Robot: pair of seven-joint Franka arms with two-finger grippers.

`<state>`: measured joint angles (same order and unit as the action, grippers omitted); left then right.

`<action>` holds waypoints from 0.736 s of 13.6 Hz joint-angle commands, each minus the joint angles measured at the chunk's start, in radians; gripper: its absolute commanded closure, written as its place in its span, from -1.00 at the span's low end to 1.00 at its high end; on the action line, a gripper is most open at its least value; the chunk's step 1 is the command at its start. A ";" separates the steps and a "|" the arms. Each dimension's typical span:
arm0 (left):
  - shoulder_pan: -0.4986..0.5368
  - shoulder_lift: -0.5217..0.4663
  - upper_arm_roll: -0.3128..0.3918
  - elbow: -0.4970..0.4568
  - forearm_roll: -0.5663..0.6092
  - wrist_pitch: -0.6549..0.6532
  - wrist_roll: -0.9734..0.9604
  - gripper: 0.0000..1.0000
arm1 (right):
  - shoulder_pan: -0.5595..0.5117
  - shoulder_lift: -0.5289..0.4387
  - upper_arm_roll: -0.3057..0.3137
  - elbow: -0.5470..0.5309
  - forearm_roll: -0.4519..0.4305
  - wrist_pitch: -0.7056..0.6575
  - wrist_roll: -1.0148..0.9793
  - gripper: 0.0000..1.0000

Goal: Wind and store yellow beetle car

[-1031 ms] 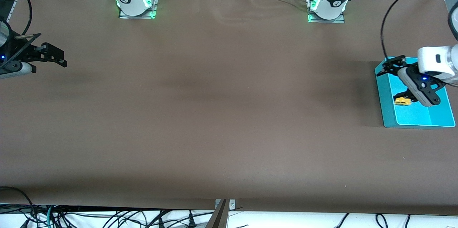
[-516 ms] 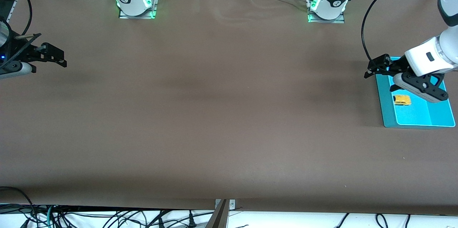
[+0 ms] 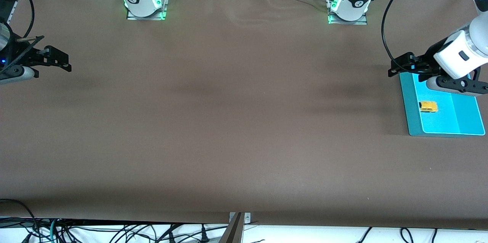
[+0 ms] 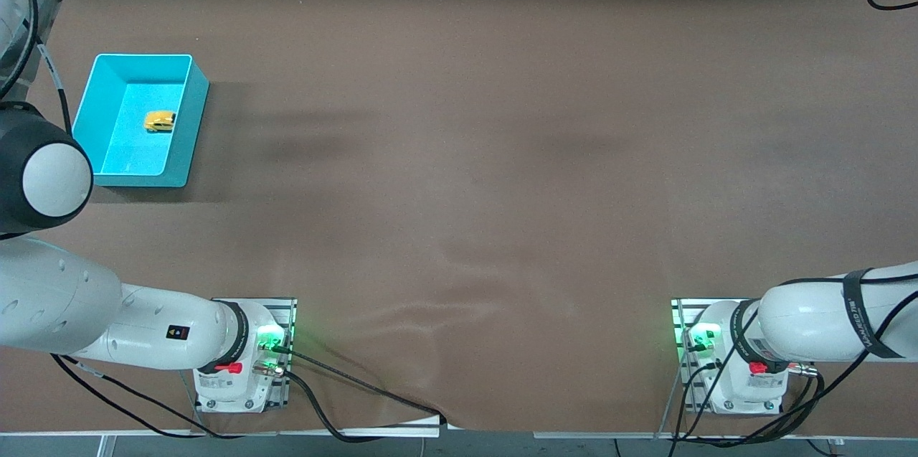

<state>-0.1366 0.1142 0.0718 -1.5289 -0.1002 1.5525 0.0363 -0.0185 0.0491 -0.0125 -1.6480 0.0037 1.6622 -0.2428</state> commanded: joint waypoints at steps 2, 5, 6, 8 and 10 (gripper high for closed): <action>-0.006 0.001 -0.012 0.019 0.046 -0.032 -0.019 -1.00 | 0.002 0.012 0.000 0.028 0.013 -0.016 0.010 -1.00; -0.006 0.004 -0.013 0.022 0.093 -0.045 -0.019 -1.00 | 0.002 0.012 0.000 0.028 0.013 -0.016 0.010 -1.00; -0.008 0.010 -0.012 0.029 0.091 -0.045 -0.019 -1.00 | 0.002 0.011 0.000 0.028 0.013 -0.016 0.010 -1.00; -0.011 0.010 -0.013 0.029 0.082 -0.045 -0.021 -1.00 | 0.002 0.009 0.002 0.030 0.013 -0.016 0.011 -1.00; -0.014 0.012 -0.013 0.029 0.082 -0.045 -0.022 -1.00 | 0.002 0.008 0.002 0.030 0.013 -0.018 0.011 -1.00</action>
<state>-0.1429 0.1152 0.0591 -1.5276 -0.0347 1.5299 0.0242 -0.0185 0.0494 -0.0124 -1.6475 0.0038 1.6622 -0.2428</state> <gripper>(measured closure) 0.000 0.000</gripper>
